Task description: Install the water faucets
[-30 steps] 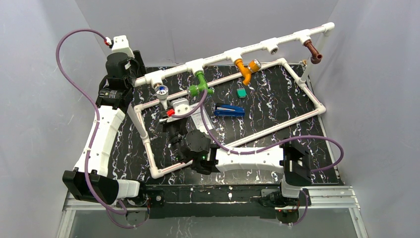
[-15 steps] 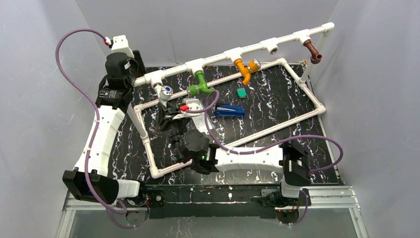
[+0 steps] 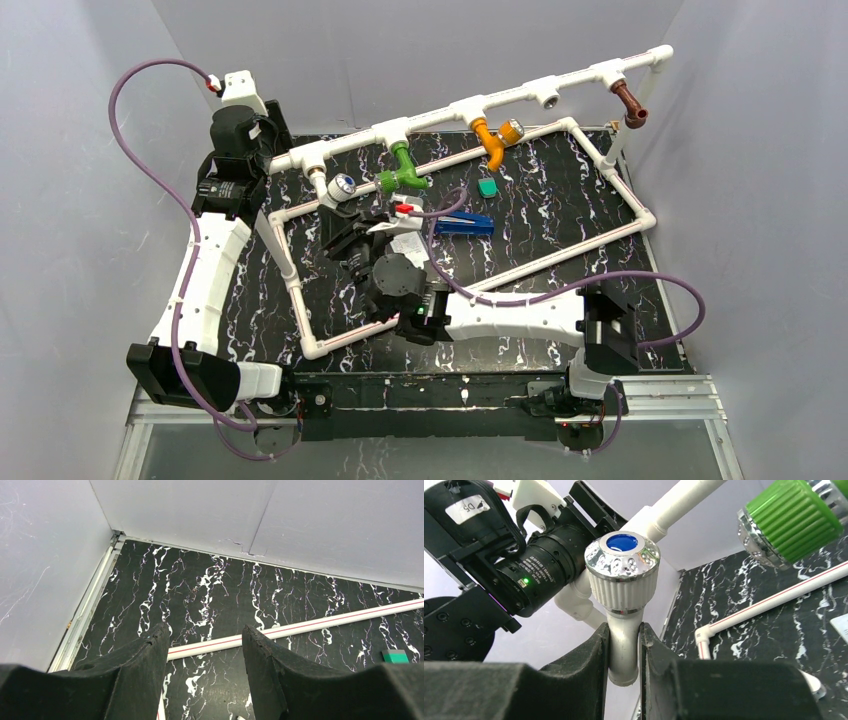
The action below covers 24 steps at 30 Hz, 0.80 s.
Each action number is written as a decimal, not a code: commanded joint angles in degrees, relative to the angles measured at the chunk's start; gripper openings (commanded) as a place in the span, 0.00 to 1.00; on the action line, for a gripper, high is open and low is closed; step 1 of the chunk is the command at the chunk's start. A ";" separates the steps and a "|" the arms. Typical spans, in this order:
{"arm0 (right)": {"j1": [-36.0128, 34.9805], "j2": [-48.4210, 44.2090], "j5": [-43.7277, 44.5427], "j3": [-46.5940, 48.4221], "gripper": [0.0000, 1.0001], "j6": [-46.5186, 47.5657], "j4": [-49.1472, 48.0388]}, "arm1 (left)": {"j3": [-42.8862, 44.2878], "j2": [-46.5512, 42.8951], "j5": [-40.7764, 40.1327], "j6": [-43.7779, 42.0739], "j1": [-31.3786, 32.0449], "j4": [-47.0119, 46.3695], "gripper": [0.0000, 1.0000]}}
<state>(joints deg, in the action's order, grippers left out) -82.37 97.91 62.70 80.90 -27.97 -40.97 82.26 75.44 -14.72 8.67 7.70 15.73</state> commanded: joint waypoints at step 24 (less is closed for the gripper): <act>8.30 -2.85 -16.74 -1.24 0.01 -52.07 9.51 | -3.45 1.27 4.82 1.53 1.77 15.63 0.53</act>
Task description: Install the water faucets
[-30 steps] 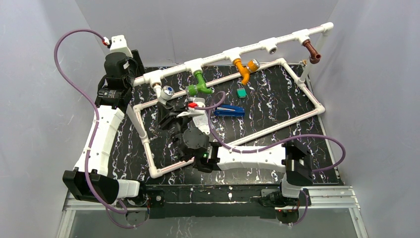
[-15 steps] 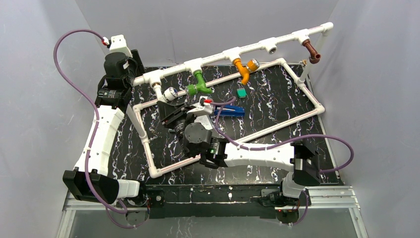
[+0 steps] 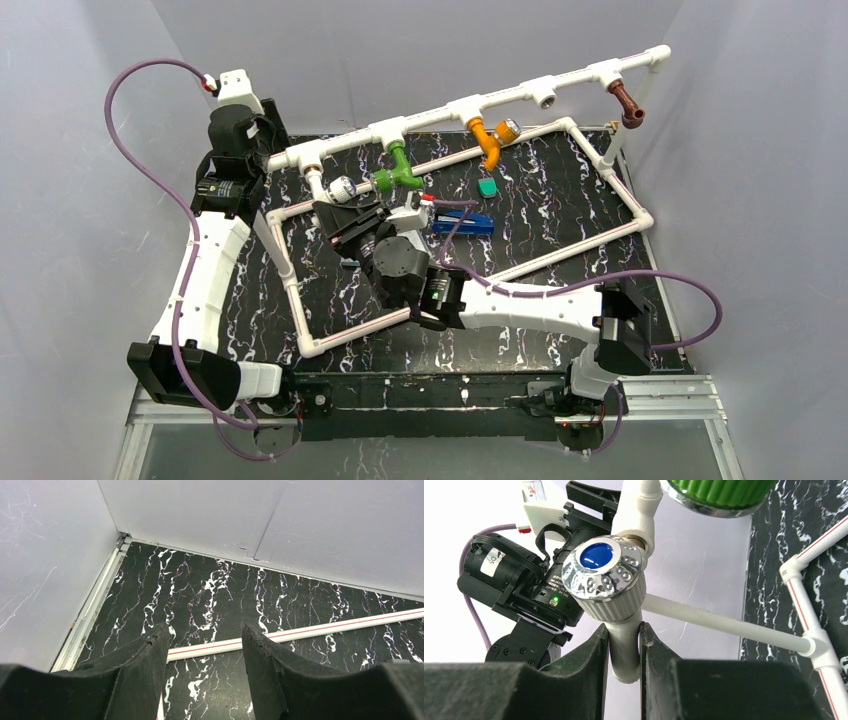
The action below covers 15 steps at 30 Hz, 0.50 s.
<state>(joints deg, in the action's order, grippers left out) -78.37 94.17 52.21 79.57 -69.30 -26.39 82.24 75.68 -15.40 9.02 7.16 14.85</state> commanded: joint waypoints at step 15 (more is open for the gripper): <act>4.45 0.60 -6.59 -0.84 0.10 -8.42 -7.20 | -3.71 0.53 5.12 0.96 2.63 16.87 0.53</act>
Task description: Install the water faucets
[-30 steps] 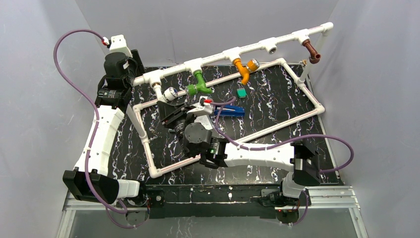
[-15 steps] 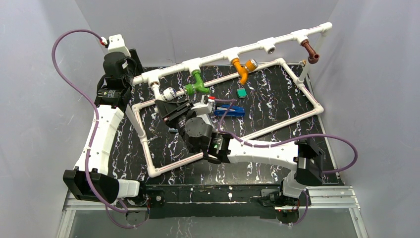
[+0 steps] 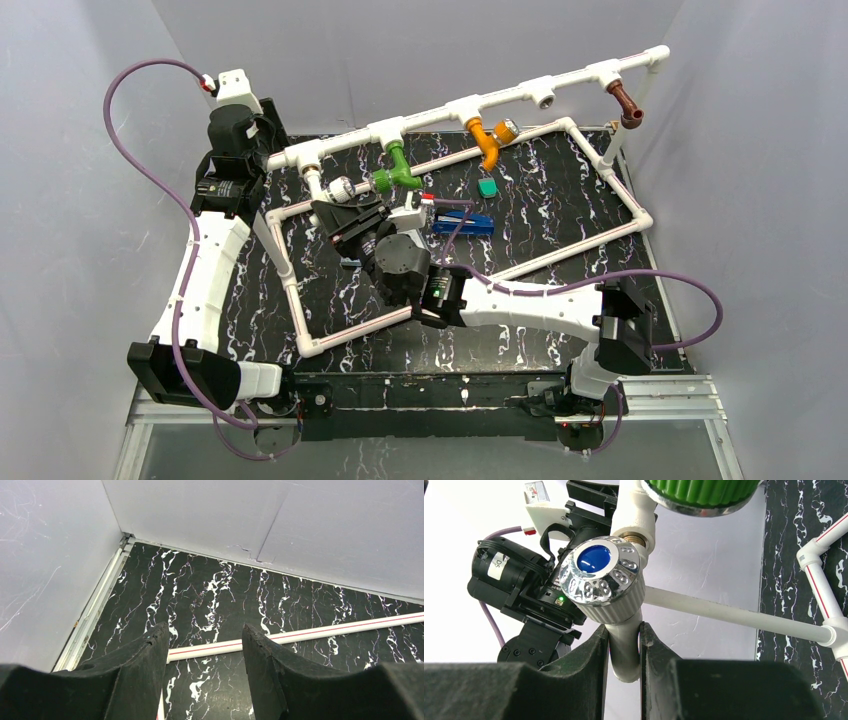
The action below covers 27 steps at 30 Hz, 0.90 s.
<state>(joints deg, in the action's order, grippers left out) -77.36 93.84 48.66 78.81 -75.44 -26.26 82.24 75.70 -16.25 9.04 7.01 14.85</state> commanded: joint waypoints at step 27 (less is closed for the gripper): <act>3.45 0.56 -4.29 -2.08 0.56 2.41 -13.42 | -4.25 0.30 5.81 0.72 2.84 16.96 0.53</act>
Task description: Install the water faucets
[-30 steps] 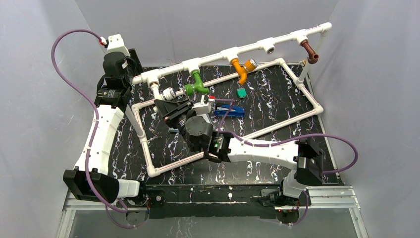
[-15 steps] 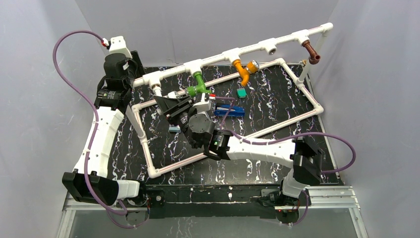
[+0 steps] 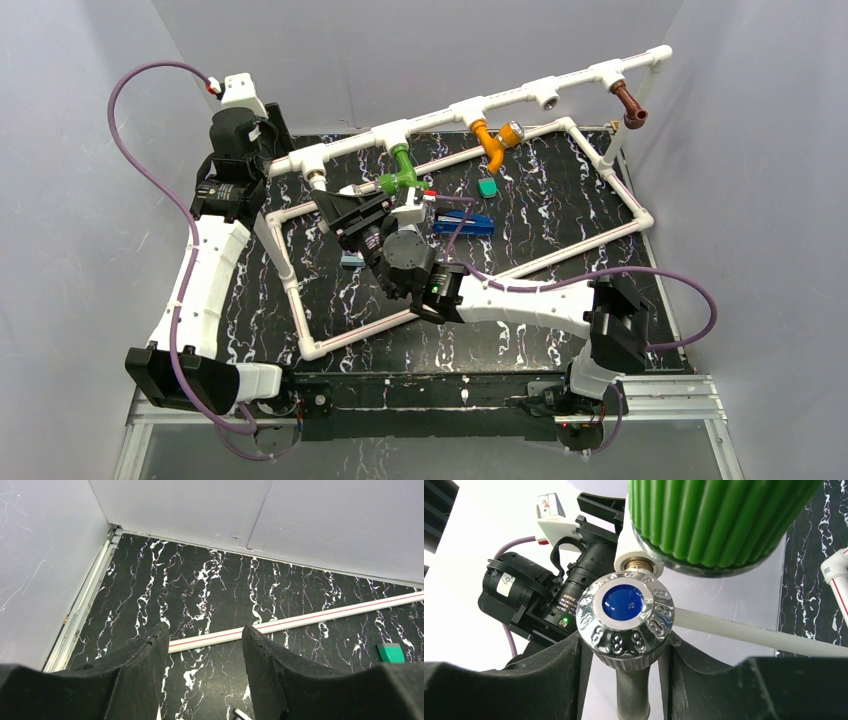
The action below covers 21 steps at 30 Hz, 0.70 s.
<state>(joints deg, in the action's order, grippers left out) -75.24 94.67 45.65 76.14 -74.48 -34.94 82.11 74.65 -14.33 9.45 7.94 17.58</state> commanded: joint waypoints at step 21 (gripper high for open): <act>1.33 -5.74 -6.66 -8.57 0.75 7.39 -7.09 | -4.14 1.19 3.61 0.06 1.86 14.28 0.53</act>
<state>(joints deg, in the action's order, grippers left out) -75.00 93.65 41.39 70.11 -71.66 -37.95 82.11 74.46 -14.11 9.45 7.99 18.15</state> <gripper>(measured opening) 0.737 0.529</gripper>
